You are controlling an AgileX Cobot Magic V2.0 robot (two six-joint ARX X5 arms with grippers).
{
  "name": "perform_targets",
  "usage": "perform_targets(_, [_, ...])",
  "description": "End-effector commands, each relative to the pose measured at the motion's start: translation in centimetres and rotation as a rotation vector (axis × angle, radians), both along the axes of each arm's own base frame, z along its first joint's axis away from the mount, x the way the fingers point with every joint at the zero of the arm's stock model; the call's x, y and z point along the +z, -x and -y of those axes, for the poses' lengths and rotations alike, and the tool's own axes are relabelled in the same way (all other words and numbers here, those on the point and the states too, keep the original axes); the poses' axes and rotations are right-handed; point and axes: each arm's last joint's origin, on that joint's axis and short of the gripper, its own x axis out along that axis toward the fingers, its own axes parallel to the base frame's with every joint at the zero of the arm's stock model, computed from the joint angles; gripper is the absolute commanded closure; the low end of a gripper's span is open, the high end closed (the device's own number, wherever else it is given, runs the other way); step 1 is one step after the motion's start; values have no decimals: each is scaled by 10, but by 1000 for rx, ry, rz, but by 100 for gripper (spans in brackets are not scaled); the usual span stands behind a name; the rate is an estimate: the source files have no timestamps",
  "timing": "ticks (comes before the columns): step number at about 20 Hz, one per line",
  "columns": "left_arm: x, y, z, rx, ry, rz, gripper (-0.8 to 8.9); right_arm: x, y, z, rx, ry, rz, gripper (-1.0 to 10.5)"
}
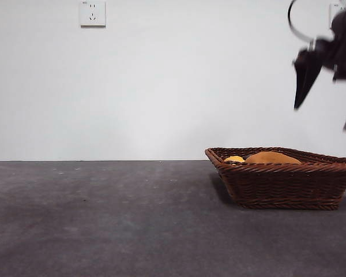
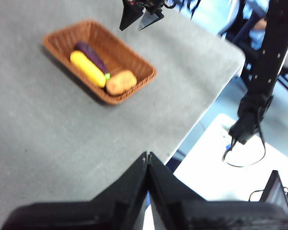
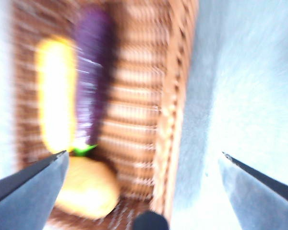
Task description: Help me put the vegetables on the table into the basket
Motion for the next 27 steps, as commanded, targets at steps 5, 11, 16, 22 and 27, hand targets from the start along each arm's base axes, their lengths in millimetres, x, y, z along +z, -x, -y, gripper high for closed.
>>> perform_targets(5, [1,14,-11,7,45,23,818,99,81,-19,30,36,248,355])
perform_targets(11, [0,10,-10,66,7,42,817,161,175,-37,14,110,483,956])
perform_targets(16, [-1,2,-6,111,-29,42,817,175,242,-35,-40,217,508,947])
perform_targets(22, [-5,-24,14,107,-91,-30,817,177,246,-32,-95,258,521,946])
perform_targets(27, [-18,-63,45,104,-186,-138,817,170,226,-35,-87,271,467,946])
